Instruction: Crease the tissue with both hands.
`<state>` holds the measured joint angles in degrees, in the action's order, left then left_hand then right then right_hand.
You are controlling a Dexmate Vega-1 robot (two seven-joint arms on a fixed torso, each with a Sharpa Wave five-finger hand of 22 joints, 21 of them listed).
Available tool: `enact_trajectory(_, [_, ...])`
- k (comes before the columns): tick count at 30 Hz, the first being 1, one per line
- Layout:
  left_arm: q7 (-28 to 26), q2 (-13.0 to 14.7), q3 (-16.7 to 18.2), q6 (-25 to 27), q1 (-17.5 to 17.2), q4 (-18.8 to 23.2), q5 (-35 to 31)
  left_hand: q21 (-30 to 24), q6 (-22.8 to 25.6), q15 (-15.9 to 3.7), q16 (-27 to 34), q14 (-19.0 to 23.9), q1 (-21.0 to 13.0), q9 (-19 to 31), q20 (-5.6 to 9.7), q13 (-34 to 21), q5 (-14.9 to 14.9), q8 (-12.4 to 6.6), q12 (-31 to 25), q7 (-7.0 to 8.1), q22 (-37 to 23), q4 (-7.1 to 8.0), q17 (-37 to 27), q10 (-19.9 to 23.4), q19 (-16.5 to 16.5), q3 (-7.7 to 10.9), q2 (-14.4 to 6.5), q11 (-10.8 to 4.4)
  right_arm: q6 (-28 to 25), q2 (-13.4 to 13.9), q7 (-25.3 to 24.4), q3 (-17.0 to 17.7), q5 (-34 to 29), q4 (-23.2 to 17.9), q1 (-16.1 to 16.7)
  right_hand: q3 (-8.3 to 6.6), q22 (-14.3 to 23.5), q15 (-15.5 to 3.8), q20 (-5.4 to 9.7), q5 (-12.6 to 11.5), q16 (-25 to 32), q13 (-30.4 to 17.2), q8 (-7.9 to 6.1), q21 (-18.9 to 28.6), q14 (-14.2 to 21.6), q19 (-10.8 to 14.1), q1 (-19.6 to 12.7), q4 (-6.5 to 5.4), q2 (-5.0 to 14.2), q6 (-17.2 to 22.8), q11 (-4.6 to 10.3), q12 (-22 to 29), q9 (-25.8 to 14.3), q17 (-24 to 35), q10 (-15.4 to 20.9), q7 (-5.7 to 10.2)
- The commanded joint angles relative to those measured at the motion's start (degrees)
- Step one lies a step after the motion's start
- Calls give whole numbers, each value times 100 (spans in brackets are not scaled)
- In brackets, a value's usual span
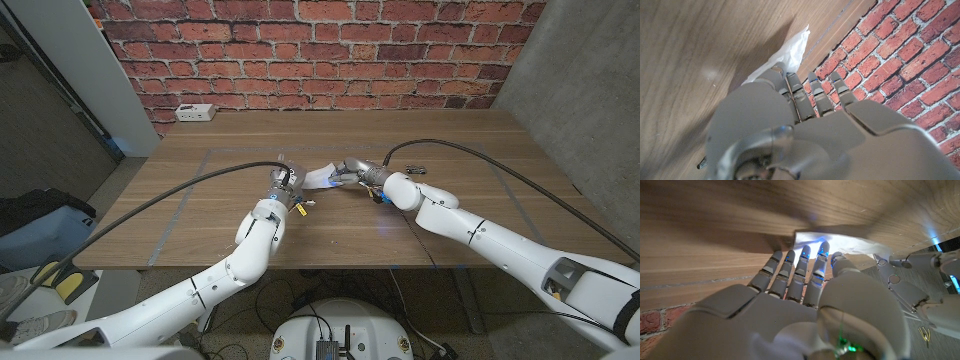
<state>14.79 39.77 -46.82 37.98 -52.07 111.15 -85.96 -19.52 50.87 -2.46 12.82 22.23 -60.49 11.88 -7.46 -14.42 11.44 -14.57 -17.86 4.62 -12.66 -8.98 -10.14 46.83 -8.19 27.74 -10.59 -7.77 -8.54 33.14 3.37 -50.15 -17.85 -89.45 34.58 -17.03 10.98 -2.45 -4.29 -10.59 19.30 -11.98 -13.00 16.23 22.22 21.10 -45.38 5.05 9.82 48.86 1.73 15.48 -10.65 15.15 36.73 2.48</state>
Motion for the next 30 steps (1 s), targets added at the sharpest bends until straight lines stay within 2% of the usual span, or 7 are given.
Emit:
enact_trajectory(1, [-99, 268, 216, -634, -8, 178, -327, -57, 16, -564, 30, 82, -7, 11, 19, -26, -14, 9, 3, 72, -7, 46, 4, 44, -24, 29, 39, -50, -231, 67, 127, -75, -179, -165, 20, -48, 16, -313, -18, -36, 15, -5, -41, 43, 50, 68, 49, 3, 19, 86, 34, 41, -14, 15, 116, 40])
enact_trajectory(16, [-22, 540, 309, -1802, 365, 185, -62, -75, 80, -627, 0, 101, 15, 20, 46, -57, -38, 12, 17, 104, -1, 50, 12, 72, -26, 22, 64, -75, -255, 65, 194, -118, -284, -204, 5, -117, 15, -350, 1, -50, -2, 3, 10, 36, -11, 56, -37, 90, 30, 54, 73, -11, -9, 12, 72, 86])
enact_trajectory(24, [-89, 651, 212, -2376, 687, 82, -206, -86, 104, -629, -6, 115, 23, 23, 59, -71, -46, 16, 19, 105, 1, 49, 12, 98, -35, 13, 72, -76, -292, 50, 237, -127, -307, -204, -12, -127, 15, -350, 3, -48, -2, 5, 32, 32, -36, 49, -46, 110, 24, 41, 81, -35, -9, 18, 52, 89])
enact_trajectory(30, [-312, 675, 124, -2607, 888, -26, -491, -94, 116, -645, -7, 137, 27, 25, 65, -81, -50, 23, 22, 113, 4, 49, 11, 116, -39, 10, 71, -83, -275, 36, 268, -136, -303, -167, -35, -133, 15, -352, 3, -46, 1, 7, 48, 31, -44, 49, -48, 119, 22, 26, 97, -48, -9, 22, 42, 99])
